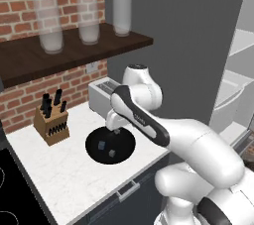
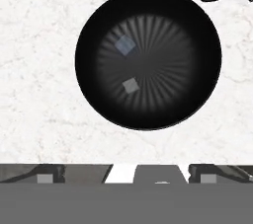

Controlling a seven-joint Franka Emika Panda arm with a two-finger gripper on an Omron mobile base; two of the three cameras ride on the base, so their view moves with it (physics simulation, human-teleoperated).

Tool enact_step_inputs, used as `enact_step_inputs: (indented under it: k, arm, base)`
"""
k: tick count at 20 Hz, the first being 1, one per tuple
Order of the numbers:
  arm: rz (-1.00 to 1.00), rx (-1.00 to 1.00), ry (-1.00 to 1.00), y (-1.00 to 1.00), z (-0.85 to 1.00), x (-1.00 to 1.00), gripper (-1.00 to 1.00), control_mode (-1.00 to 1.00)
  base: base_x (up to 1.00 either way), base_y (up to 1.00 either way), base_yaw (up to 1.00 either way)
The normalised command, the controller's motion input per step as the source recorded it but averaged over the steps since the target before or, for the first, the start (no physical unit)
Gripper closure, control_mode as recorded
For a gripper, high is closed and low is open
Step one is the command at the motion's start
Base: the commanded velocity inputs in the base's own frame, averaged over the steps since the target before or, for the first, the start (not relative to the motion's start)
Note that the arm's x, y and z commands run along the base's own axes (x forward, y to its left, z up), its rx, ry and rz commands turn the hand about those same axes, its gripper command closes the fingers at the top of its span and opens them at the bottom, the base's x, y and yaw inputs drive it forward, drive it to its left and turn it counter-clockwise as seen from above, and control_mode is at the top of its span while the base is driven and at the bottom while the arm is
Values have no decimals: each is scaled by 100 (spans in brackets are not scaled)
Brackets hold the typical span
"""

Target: Grab a lemon wedge from the fridge and one ice cube from the ice bowl, and put them in the glass of lemonade.

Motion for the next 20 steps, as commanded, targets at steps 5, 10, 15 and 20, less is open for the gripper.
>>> enact_step_inputs:
  k: [5,10,15,20]
  arm:
    - [0,-4,3,29,-21,0,-100,-100]
    - [0,0,-9,1,-62,0,-100,-100]
    - [0,0,-1,0,-70,1,-100,-100]
    - [0,0,0,0,-41,0,-100,-100]
  base:
    - [0,0,0]
    - [0,0,0]
    - [0,0,0]
    - [0,0,0]
